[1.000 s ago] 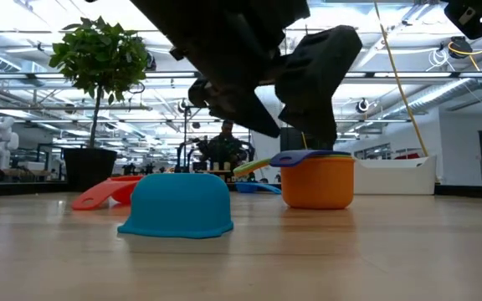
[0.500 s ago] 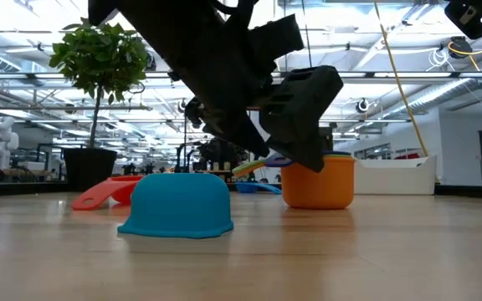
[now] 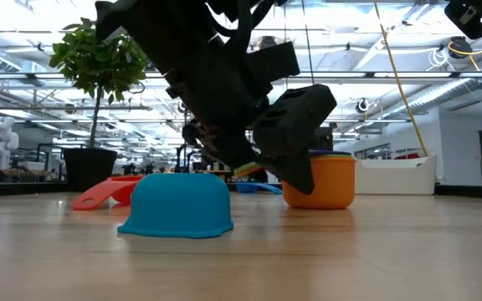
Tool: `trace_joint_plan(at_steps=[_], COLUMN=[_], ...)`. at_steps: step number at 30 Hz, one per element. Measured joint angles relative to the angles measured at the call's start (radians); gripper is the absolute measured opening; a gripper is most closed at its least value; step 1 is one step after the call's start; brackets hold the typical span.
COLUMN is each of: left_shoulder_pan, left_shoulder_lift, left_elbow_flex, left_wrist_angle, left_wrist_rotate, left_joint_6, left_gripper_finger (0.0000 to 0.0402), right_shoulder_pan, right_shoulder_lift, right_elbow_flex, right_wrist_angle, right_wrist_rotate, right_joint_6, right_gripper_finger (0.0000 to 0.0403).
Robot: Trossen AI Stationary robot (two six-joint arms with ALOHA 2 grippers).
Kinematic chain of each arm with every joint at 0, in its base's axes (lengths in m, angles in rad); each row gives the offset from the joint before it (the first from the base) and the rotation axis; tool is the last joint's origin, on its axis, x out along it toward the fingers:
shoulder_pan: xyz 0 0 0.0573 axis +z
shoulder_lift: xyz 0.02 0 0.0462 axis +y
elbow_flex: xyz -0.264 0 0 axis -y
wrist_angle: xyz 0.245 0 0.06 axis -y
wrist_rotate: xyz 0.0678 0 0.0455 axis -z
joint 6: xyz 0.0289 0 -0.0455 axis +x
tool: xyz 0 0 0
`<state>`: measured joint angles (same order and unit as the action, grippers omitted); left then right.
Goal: Nest measuring cups in basket
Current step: Stack the purple measuring cup on top of the green measuring cup
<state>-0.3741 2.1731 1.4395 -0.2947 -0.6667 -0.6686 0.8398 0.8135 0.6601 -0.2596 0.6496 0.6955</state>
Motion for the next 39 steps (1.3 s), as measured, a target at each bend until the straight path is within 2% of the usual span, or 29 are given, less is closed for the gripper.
trace_joint_plan(at_steps=[4,10,16,19,24,33,39], left_shoulder_pan=[0.011,0.007,0.007,0.006,0.006,0.004,0.000], left_shoulder_lift=[0.000,0.000,0.000,0.000,0.000,0.000,-0.060], left_elbow_flex=[0.000,0.000,0.000,0.000,0.000,0.006,0.032], left_wrist_angle=[0.000,0.000,0.000,0.002,0.009,0.000,-0.146], left_wrist_rotate=[0.070,0.088,0.087,0.093,0.117,0.097,0.099], left_joint_6=[-0.004,0.004,0.004,0.004,0.004,-0.015,-0.038], left_gripper_finger=[0.0275,0.0195,0.0142,0.0128,0.0147,0.0251,0.0305], right_shoulder_pan=[0.000,0.000,0.000,0.000,0.000,0.000,0.000], right_shoulder_lift=[0.000,0.000,0.000,0.000,0.000,0.000,0.001], right_elbow_flex=[0.000,0.000,0.000,0.000,0.000,0.000,0.000], right_wrist_angle=[0.000,0.000,0.000,0.000,0.000,-0.002,-0.009], right_wrist_rotate=[0.000,0.000,0.000,0.000,0.000,-0.001,-0.001], right_joint_6=[0.000,0.000,0.000,0.000,0.000,-0.001,-0.006], right_gripper_finger=[0.0196,0.0196,0.0196,0.0196,0.0196,0.0196,0.0196])
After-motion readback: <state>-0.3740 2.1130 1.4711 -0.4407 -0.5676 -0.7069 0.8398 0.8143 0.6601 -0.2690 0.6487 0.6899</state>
